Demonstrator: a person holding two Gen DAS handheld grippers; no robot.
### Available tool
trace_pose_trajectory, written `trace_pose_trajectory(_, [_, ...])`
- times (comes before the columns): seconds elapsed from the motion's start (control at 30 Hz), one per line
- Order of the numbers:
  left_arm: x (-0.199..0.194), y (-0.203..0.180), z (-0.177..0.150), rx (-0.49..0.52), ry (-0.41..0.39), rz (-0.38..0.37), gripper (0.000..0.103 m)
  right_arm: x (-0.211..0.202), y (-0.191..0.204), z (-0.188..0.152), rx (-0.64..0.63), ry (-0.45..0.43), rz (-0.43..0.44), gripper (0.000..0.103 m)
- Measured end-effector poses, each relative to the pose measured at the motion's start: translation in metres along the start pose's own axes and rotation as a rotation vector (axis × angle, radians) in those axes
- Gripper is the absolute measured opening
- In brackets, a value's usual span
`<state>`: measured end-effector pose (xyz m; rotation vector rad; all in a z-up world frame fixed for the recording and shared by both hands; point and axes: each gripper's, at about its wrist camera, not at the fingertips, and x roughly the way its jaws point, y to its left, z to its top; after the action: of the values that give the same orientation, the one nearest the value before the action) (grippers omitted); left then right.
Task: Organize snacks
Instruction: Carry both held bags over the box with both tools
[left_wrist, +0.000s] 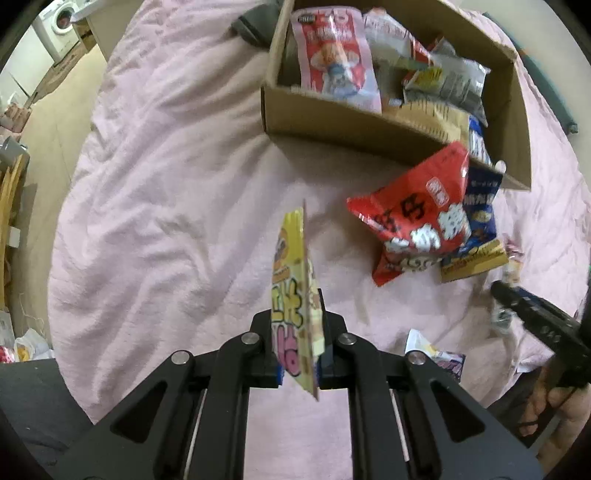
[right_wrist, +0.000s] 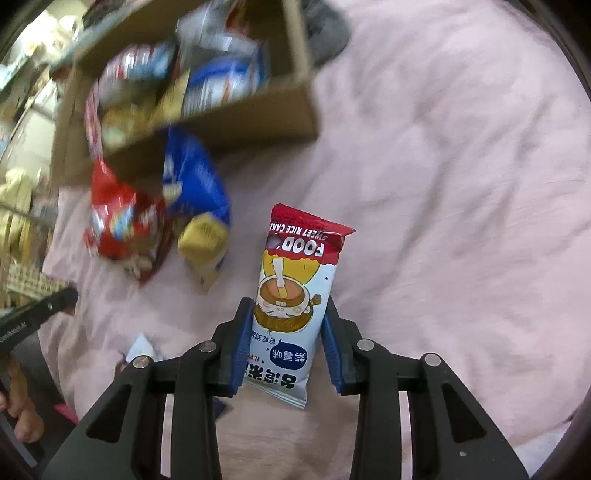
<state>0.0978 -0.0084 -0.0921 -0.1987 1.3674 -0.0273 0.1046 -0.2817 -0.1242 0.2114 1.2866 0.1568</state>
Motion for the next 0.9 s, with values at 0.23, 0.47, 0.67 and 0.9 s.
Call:
trace_pose_trajectory(0.23, [-0.045, -0.002, 0.017, 0.025, -0.083, -0.004, 0.008, -0.063, 0.003, 0.020, 0.007, -0.223, 0.127, 0.037])
trace_pose_trajectory(0.47, [-0.057, -0.023, 0.069, 0.074, -0.170, 0.001, 0.008, -0.082, 0.023, 0.057, -0.046, -0.263, 0.170, 0.037])
trace_pose_trajectory(0.67, [-0.051, -0.047, 0.100, 0.114, -0.231, -0.018, 0.009, -0.077, 0.040, 0.097, -0.089, -0.291, 0.160, 0.037])
trace_pose_trajectory(0.9, [-0.051, -0.072, 0.147, 0.141, -0.308, -0.008, 0.009, -0.059, 0.051, 0.135, -0.120, -0.319, 0.133, 0.037])
